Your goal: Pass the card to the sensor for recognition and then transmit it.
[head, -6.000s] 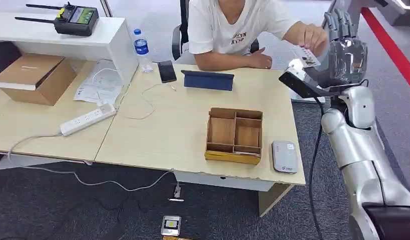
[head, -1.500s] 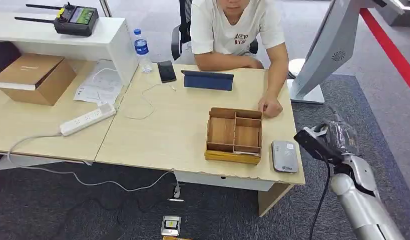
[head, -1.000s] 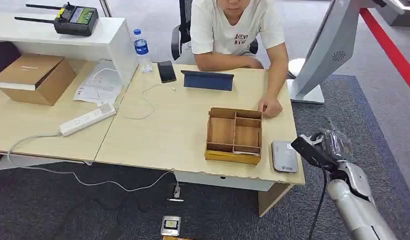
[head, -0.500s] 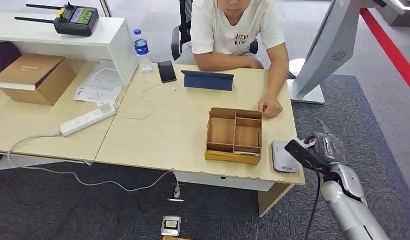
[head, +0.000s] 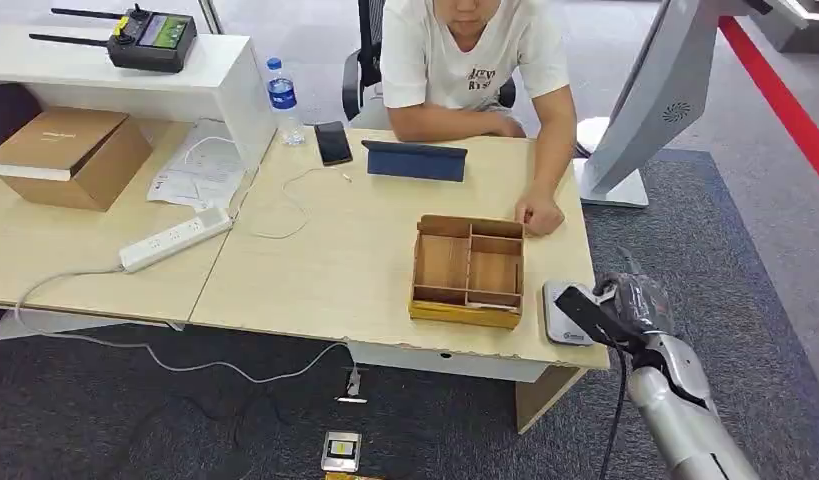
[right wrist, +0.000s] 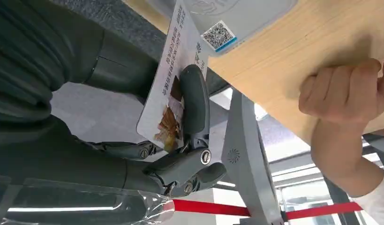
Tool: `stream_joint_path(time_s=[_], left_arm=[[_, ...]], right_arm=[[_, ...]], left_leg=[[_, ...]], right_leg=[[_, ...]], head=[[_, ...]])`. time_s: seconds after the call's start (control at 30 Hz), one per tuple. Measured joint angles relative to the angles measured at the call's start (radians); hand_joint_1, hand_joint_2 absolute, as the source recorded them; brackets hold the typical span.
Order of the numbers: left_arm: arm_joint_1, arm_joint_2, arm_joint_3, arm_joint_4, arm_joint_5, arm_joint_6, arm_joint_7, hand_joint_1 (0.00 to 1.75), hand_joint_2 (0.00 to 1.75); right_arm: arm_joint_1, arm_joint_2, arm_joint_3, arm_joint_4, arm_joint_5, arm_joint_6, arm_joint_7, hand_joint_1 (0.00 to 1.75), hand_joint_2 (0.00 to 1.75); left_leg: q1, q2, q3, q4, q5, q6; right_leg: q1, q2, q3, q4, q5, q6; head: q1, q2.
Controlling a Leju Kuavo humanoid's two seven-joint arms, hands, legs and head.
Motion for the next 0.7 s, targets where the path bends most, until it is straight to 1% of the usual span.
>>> stream_joint_path(time_s=[0.27,0.7], left_arm=[[0.001,-0.002,0.0,0.0,-0.005,0.004,0.004,0.0,0.0],[0.001,-0.002,-0.003,0.0,-0.009,0.006,0.007,0.0,0.0]], right_arm=[[0.003,0.009,0.0,0.019,-0.003,0.014,0.001,1.75,1.75],[0.005,0.027,0.0,0.049,-0.006,0.015,0.0,1.75,1.75]], left_leg=[[0.0,0.0,0.0,0.0,0.0,0.0],[0.0,0.0,0.0,0.0,0.0,0.0]], right_leg=[[0.0,0.0,0.0,0.0,0.0,0.0],[0.0,0.0,0.0,0.0,0.0,0.0]], head=[[0.0,0.0],[0.0,0.0]])
